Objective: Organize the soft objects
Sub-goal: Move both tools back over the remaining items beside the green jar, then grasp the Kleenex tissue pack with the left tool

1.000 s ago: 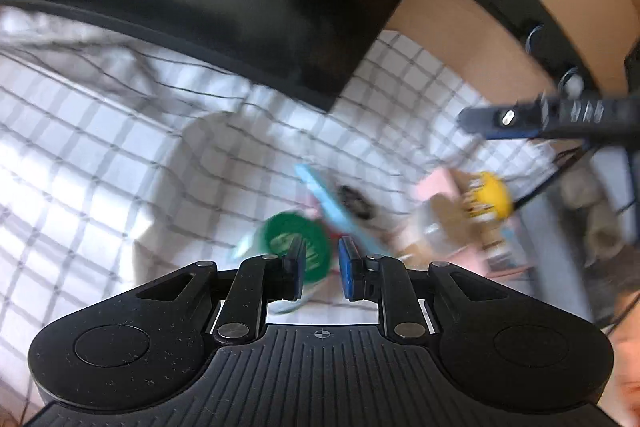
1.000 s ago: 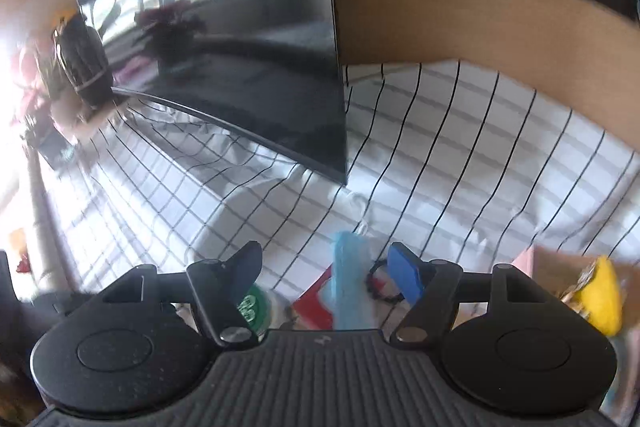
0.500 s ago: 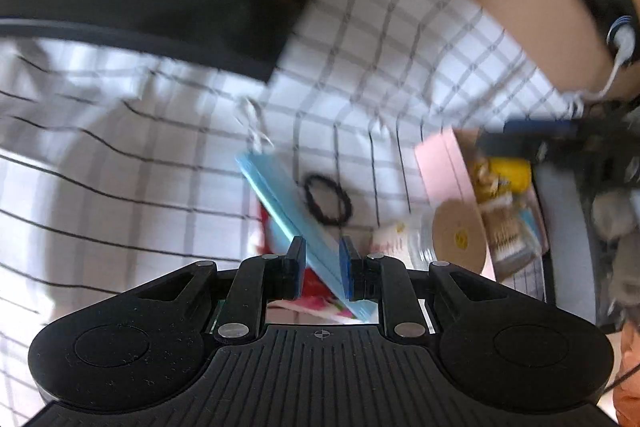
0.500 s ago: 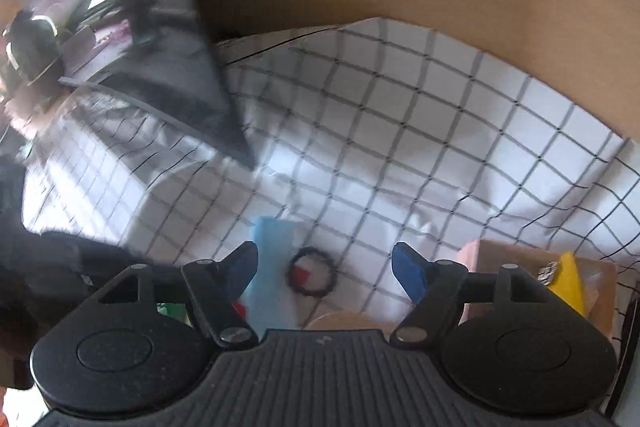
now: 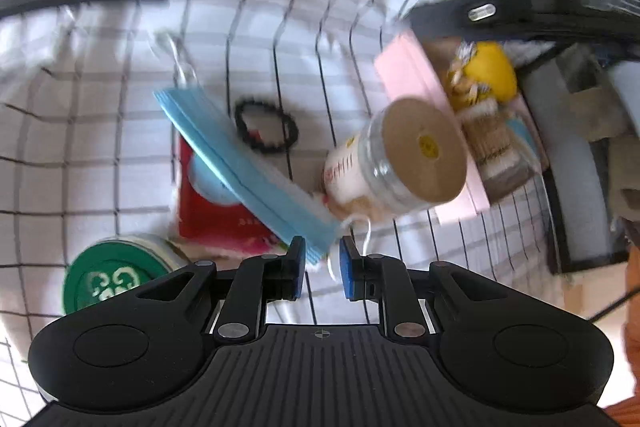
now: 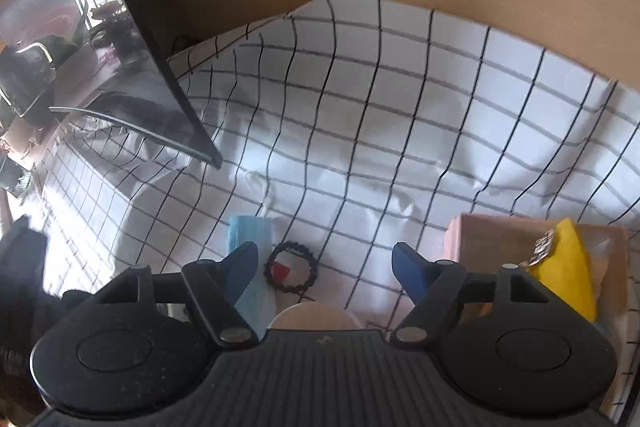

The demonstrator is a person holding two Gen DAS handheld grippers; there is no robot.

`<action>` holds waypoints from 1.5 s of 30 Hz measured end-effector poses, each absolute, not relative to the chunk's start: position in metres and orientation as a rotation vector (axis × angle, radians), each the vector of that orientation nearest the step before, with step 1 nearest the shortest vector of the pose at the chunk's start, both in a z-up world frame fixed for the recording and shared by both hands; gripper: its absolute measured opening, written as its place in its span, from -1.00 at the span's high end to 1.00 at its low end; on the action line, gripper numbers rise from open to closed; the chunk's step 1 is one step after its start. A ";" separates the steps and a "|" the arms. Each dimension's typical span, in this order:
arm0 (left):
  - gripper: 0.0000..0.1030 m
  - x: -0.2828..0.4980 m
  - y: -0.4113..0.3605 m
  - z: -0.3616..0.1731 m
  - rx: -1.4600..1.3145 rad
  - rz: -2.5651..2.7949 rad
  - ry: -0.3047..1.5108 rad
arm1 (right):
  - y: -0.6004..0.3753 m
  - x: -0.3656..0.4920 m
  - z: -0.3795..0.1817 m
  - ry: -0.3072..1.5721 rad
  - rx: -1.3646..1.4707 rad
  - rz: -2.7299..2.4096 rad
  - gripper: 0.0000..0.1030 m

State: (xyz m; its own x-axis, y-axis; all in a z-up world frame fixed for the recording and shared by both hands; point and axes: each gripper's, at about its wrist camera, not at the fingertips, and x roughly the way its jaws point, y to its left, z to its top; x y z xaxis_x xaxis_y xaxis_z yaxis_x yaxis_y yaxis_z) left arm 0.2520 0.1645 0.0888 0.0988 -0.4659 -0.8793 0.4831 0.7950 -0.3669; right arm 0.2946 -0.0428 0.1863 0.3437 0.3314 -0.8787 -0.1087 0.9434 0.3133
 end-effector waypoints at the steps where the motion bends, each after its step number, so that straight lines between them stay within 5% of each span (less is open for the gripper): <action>1: 0.61 0.241 0.167 0.092 0.023 -0.693 1.231 | -0.039 0.296 0.184 1.202 0.220 0.303 -0.45; 9: 0.61 0.190 0.203 0.062 -0.172 -0.548 1.078 | 0.024 0.306 0.162 1.277 0.038 0.395 -0.43; 14: 0.63 0.184 0.218 0.050 -0.190 -0.452 1.016 | 0.058 0.302 0.147 1.342 -0.063 0.479 0.06; 20: 0.69 0.180 0.235 0.045 -0.220 -0.390 1.000 | 0.081 0.320 0.123 1.424 0.005 0.430 0.05; 24: 0.66 0.173 0.239 0.042 -0.242 -0.369 0.994 | 0.086 0.338 0.105 1.494 0.162 0.368 -0.38; 31: 0.64 0.154 0.239 0.039 -0.323 -0.406 1.009 | 0.100 0.337 0.075 1.558 0.053 0.303 -0.43; 34: 0.64 0.152 0.240 0.040 -0.364 -0.410 1.000 | 0.085 0.336 0.086 1.530 0.092 0.342 0.20; 37: 0.64 0.150 0.241 0.040 -0.368 -0.408 0.998 | 0.076 0.339 0.110 1.446 0.009 0.348 0.63; 45: 0.64 0.149 0.238 0.041 -0.362 -0.389 1.005 | 0.070 0.324 0.146 1.326 -0.080 0.403 0.55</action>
